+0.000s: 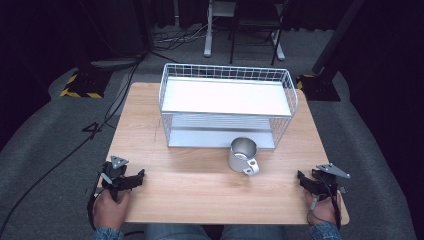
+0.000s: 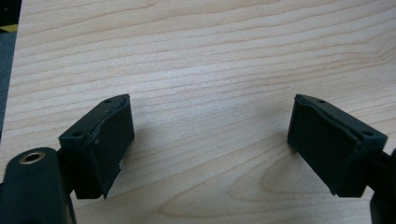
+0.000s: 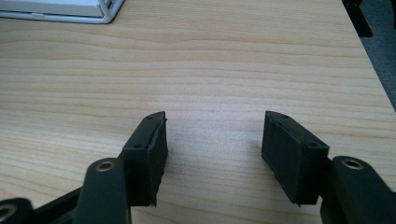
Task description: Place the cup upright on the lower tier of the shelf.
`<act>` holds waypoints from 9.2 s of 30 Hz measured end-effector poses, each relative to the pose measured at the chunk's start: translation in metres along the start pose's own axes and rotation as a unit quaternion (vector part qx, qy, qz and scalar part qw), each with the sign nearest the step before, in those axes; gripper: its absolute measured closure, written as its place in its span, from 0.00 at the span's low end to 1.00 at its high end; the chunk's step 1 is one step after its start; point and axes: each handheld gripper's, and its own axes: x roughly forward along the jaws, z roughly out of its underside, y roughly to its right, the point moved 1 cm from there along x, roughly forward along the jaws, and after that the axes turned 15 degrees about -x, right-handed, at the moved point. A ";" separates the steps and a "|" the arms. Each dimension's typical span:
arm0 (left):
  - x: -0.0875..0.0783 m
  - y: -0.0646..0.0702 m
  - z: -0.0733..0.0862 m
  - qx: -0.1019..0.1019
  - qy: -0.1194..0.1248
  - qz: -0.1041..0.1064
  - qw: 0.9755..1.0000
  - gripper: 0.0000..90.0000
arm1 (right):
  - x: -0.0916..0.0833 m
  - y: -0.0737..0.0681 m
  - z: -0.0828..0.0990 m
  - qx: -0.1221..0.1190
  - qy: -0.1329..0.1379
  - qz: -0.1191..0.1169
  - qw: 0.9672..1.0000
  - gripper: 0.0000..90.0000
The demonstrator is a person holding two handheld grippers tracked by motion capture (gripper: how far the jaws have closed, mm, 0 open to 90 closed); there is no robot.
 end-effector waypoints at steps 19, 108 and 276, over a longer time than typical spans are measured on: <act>0.000 0.000 0.000 0.000 0.000 0.000 1.000 0.17 | 0.000 -0.001 0.000 0.005 -0.002 0.001 1.000 0.45; 0.000 0.000 0.000 0.000 -0.001 0.000 1.000 0.17 | -0.026 -0.134 -0.099 -0.138 0.023 -0.187 0.972 0.79; -0.001 0.000 0.002 0.004 0.000 0.007 1.000 0.17 | -0.037 -0.037 -0.069 -0.068 0.045 -0.197 0.977 0.26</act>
